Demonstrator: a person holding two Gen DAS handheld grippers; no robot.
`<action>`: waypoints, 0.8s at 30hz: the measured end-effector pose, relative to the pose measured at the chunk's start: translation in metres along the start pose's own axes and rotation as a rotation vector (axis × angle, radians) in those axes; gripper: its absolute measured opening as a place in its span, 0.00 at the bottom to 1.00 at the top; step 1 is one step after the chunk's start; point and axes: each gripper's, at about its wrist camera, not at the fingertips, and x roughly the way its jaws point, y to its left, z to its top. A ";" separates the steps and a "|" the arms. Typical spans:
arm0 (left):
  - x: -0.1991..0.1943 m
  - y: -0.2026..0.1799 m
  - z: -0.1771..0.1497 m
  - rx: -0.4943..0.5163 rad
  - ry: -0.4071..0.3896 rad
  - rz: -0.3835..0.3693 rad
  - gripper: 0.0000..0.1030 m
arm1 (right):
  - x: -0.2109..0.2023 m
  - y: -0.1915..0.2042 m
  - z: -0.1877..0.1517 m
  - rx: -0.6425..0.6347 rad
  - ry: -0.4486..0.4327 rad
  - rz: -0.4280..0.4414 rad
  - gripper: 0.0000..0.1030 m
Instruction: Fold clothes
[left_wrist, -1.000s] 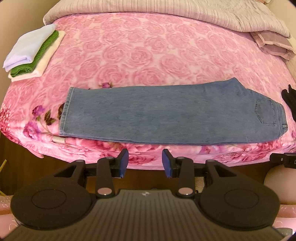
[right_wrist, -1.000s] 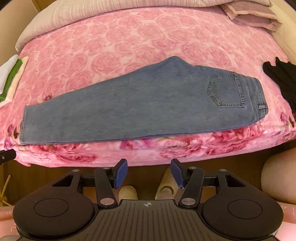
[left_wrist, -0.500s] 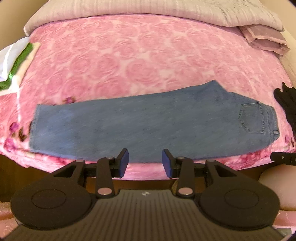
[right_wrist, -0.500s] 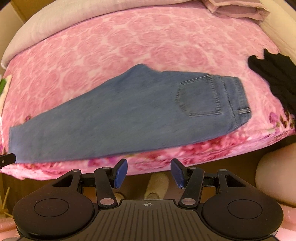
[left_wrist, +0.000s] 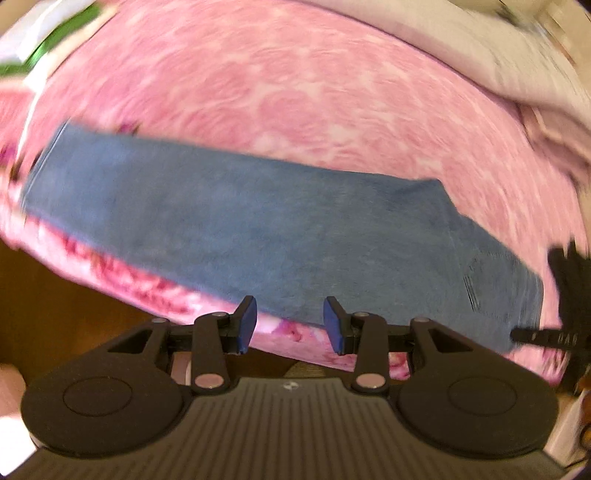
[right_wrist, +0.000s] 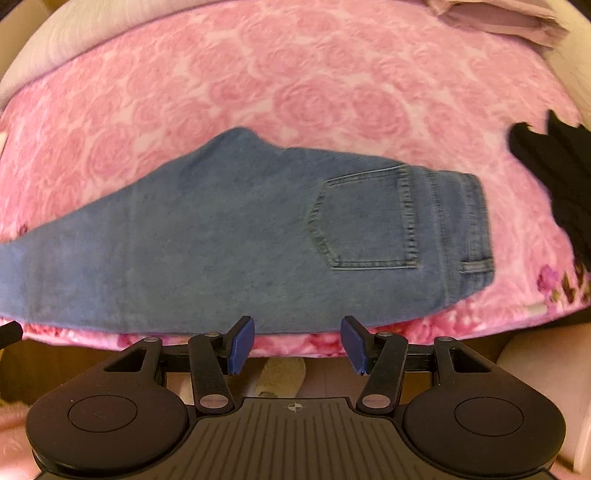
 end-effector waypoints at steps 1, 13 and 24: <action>0.001 0.011 0.000 -0.034 -0.003 0.005 0.34 | 0.004 0.005 0.000 -0.025 0.003 0.009 0.54; 0.051 0.146 0.006 -0.321 -0.152 0.028 0.35 | 0.061 0.017 0.007 -0.020 -0.071 0.022 0.54; 0.124 0.194 -0.015 -0.337 -0.386 -0.117 0.34 | 0.132 -0.004 -0.020 0.102 -0.572 0.119 0.54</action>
